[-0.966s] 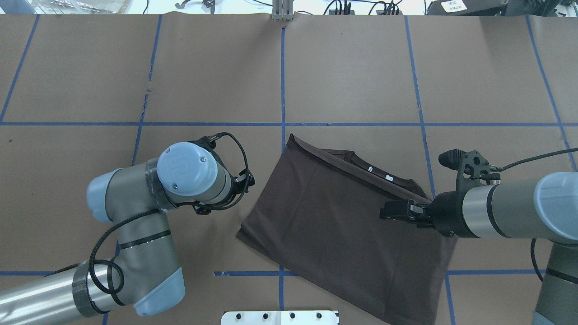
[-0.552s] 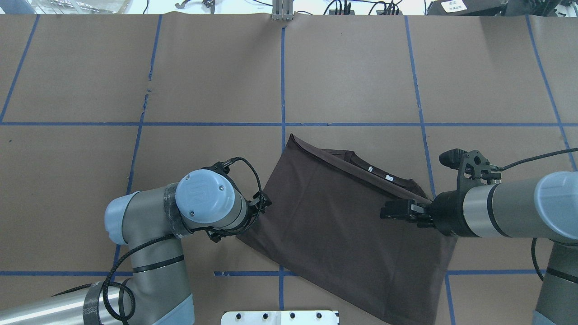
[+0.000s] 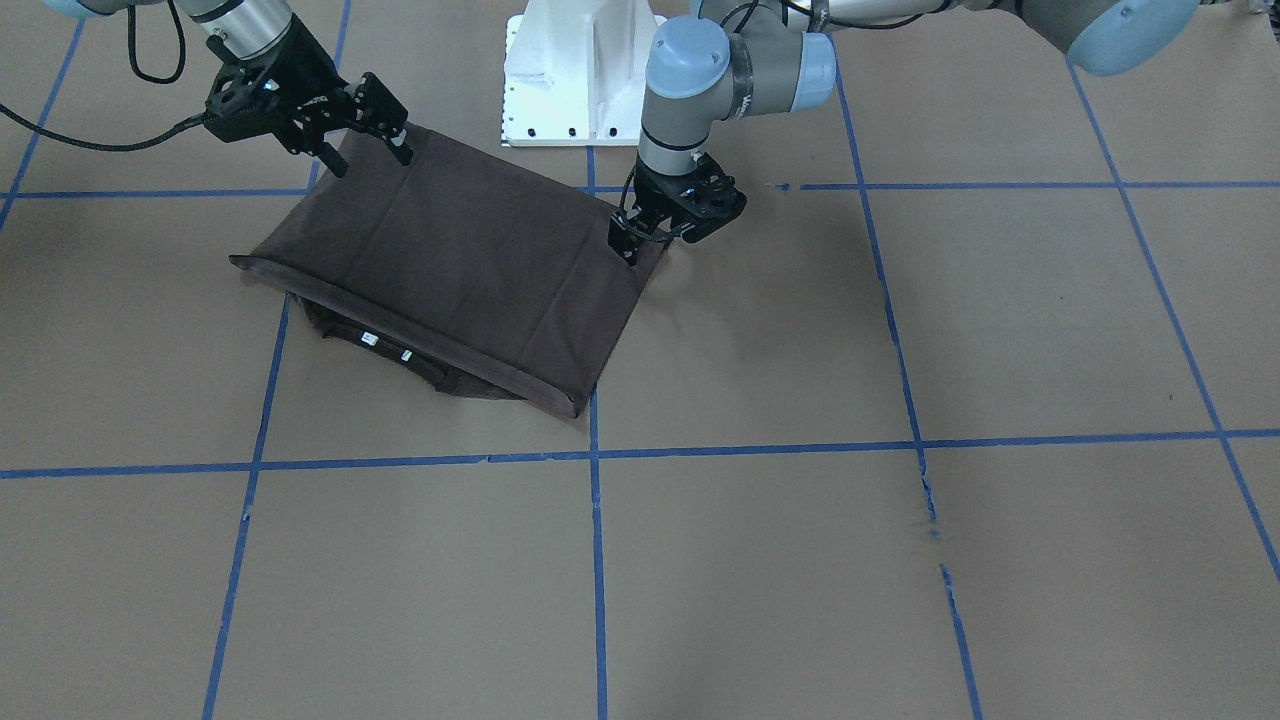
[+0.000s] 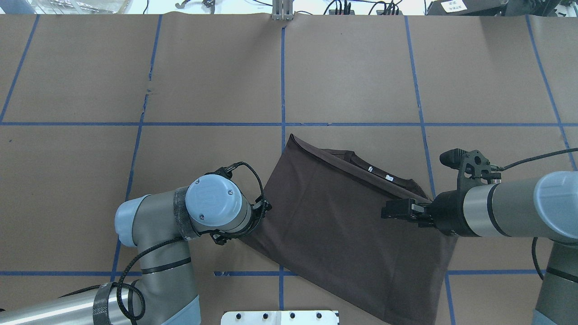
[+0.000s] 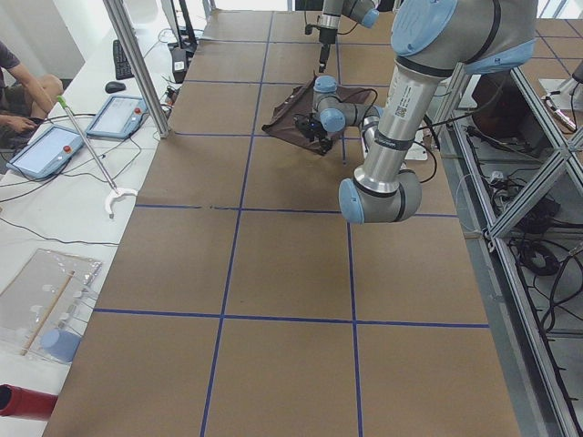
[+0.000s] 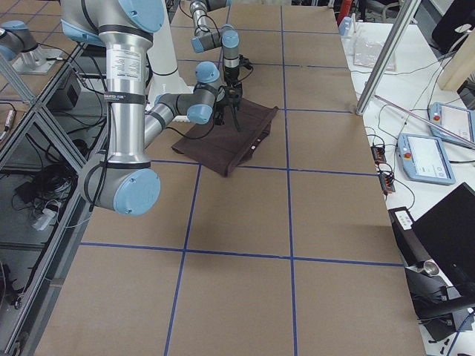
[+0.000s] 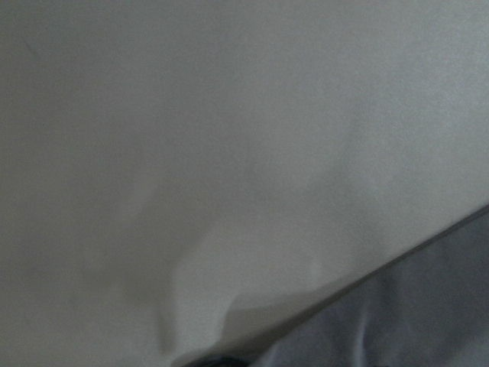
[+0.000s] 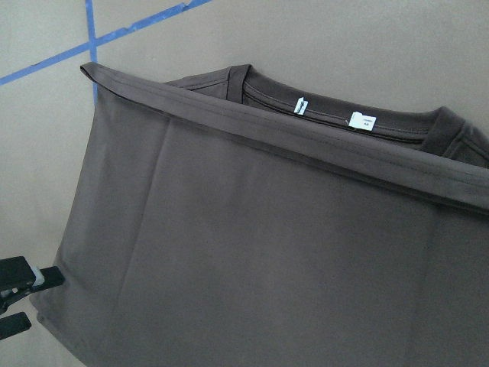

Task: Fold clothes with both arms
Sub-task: 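Grasp the near corner with the left gripper and swing it farther from the robot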

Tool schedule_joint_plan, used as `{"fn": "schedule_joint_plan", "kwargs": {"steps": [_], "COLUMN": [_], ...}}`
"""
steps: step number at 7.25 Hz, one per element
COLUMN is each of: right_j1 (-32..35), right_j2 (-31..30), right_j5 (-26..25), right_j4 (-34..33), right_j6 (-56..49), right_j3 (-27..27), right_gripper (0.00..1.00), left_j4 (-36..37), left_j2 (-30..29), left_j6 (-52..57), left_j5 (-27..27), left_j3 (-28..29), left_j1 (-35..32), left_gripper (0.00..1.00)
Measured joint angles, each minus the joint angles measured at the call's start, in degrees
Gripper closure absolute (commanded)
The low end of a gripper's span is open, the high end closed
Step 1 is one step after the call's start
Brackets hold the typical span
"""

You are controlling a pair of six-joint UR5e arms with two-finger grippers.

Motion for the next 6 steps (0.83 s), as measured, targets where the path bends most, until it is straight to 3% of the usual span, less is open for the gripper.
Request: {"fn": "schedule_joint_plan", "kwargs": {"steps": [6], "right_j1": [0.4], "right_j2": [-0.1], "right_j5": [0.0], "right_j4": [0.0], "right_j6": [0.0], "right_j3": [0.1], "right_gripper": [0.00], "left_j4": [0.6], "left_j2": [0.5], "left_j6": [0.5], "left_j5": [-0.2], "left_j3": [-0.9], "left_j1": [-0.5], "left_gripper": [1.00]}}
